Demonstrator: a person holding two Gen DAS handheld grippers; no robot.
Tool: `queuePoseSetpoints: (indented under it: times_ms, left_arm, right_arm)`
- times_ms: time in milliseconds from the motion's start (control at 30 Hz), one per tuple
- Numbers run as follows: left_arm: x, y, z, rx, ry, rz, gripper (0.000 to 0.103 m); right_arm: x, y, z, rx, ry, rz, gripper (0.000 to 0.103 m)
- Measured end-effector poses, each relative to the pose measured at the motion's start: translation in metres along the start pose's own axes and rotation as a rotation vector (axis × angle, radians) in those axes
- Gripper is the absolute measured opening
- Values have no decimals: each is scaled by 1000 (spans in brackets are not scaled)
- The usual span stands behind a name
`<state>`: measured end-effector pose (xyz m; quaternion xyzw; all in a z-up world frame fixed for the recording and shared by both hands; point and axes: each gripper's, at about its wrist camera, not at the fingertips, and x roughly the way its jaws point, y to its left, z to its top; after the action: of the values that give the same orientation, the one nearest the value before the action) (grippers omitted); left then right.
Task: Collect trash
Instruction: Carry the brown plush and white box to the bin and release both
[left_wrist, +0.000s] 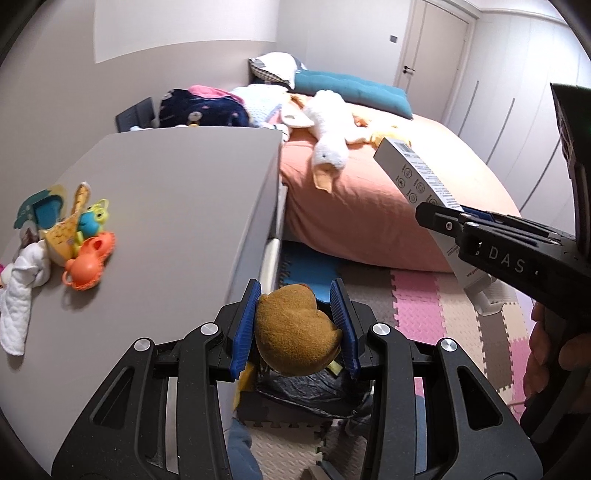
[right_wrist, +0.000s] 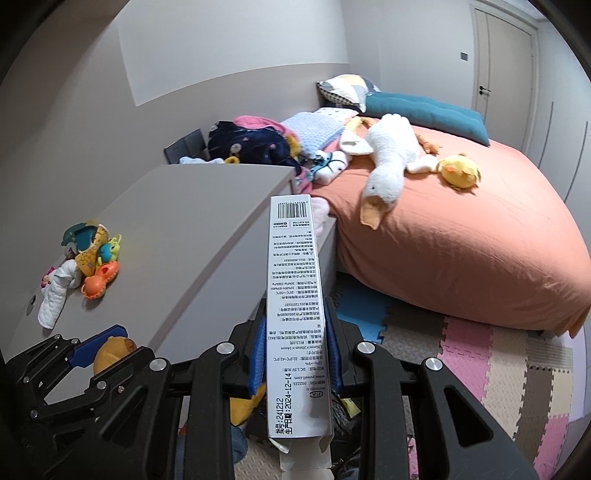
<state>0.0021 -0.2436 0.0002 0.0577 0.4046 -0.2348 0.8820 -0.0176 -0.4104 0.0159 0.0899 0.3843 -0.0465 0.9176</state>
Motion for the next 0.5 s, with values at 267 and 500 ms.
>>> queuePoseSetpoints:
  times_ms: [267,500]
  left_arm:
    - [17,-30,-1,55,40,-28,39]
    - [33,-51,0,102,76,-56,39]
  right_arm:
    - [-6,-32,-8,56,0,-38,29]
    - [-5,-59,-13,102,8,-67,29]
